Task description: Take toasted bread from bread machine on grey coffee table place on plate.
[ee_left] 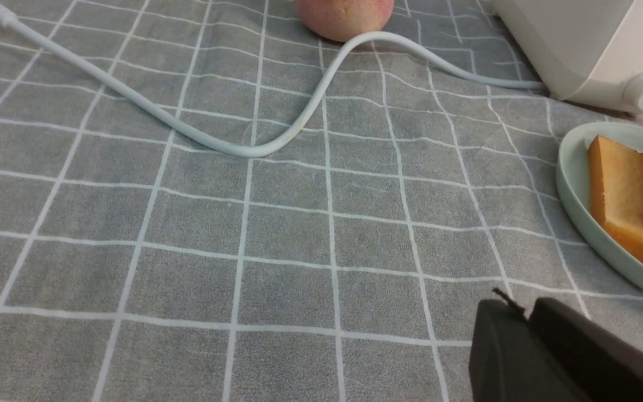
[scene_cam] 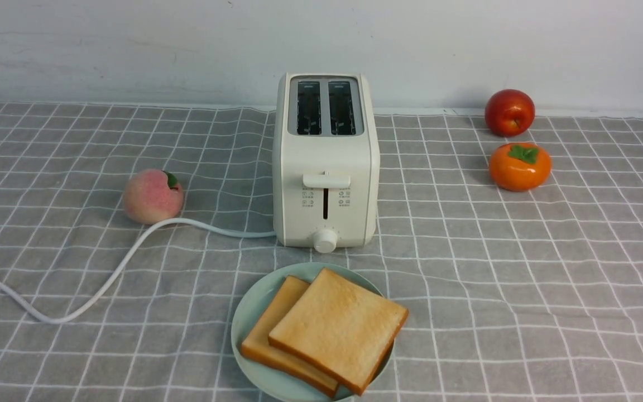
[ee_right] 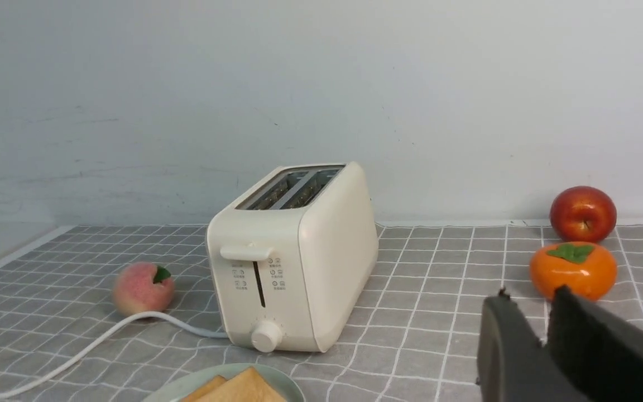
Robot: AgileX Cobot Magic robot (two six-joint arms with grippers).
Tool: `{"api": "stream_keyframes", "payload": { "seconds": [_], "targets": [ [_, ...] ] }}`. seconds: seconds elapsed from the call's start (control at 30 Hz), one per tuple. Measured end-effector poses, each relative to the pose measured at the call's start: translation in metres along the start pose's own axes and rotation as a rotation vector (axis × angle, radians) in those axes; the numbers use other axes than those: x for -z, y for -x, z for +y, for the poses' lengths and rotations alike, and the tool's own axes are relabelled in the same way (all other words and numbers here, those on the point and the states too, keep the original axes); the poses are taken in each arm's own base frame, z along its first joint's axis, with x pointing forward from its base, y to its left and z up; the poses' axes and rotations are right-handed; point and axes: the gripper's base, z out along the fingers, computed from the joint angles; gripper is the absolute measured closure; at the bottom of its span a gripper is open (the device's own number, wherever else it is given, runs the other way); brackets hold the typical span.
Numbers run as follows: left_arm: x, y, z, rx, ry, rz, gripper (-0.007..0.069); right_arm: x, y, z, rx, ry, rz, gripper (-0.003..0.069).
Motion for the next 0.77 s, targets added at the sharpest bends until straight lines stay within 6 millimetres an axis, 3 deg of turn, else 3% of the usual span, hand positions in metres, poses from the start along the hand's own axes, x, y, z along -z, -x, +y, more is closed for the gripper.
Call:
{"api": "stream_keyframes", "payload": {
  "seconds": [0.07, 0.23, 0.37, 0.77],
  "targets": [
    [0.000, 0.000, 0.000, 0.000, 0.000, 0.000, 0.0564, 0.000, -0.004, -0.001, 0.008, -0.019, 0.004, 0.0533],
    [0.000, 0.000, 0.000, 0.000, 0.000, 0.000, 0.0554, -0.002, -0.052, -0.020, 0.028, -0.257, 0.105, 0.0531],
    [0.000, 0.000, 0.000, 0.000, 0.000, 0.000, 0.0552, 0.001, -0.098, -0.033, -0.017, -0.398, 0.309, 0.0527],
    [0.000, 0.000, 0.000, 0.000, 0.001, 0.004, 0.0547, 0.002, -0.099, -0.034, -0.023, -0.437, 0.318, 0.0512]
  ]
}}
